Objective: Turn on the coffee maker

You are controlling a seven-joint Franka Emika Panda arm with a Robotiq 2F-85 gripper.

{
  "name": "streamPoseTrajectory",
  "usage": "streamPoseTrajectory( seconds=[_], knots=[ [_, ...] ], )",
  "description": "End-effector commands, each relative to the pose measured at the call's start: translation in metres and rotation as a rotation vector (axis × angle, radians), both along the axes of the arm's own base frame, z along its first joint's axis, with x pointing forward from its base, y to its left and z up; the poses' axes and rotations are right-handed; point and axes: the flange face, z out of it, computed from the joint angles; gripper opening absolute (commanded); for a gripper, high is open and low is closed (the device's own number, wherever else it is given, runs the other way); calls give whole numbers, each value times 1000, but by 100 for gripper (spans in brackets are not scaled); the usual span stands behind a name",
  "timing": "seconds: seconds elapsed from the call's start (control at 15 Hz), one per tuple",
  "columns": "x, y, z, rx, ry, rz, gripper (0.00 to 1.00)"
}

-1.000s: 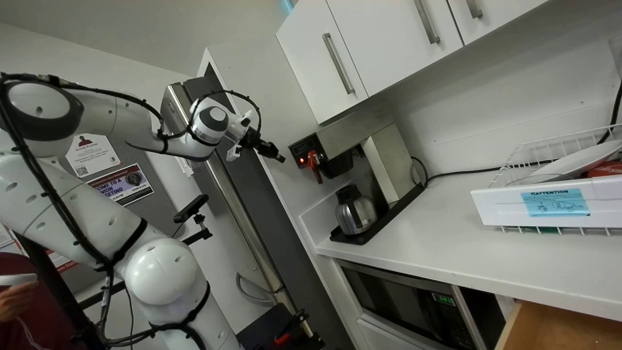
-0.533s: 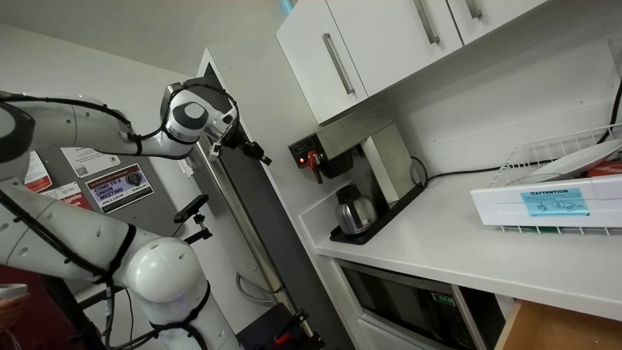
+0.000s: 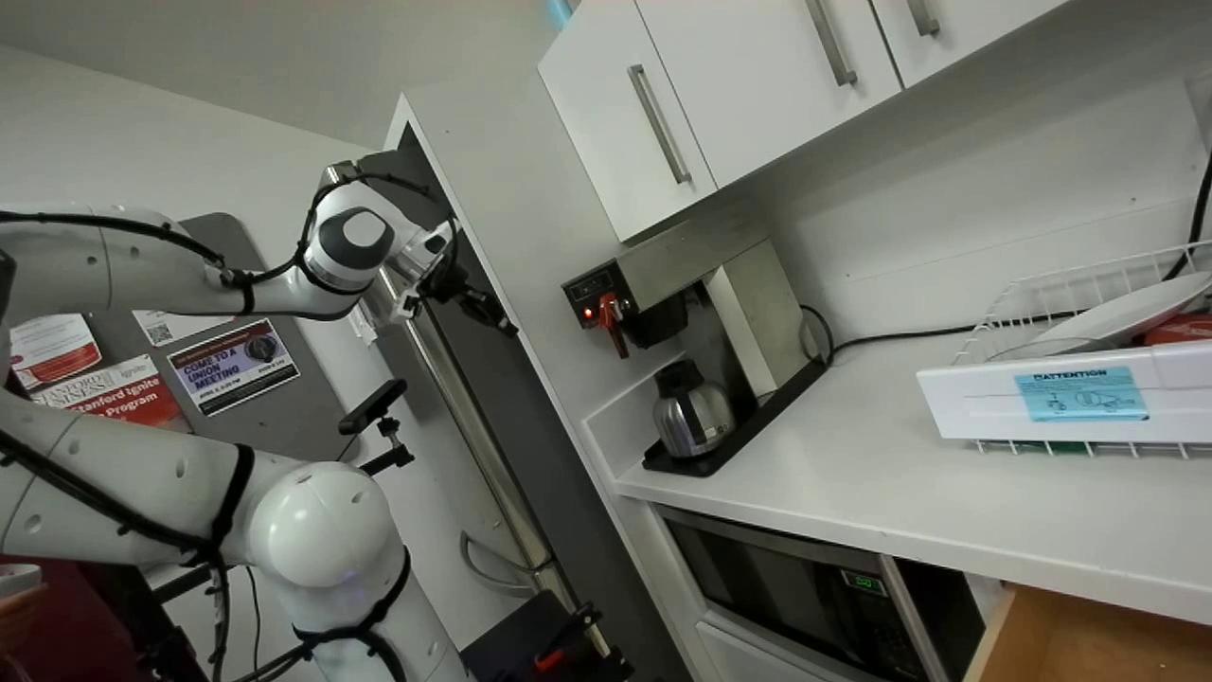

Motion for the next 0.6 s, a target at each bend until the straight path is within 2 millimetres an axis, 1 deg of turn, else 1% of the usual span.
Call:
streamPoseTrajectory(
  seconds=[0.0,0.27,0.53],
  knots=[
    [-13,-11,-6,21,9,26,0],
    [-18,-12,-5,37,3,43,0],
    [-20,-14,1,41,-17,62,0]
  ],
)
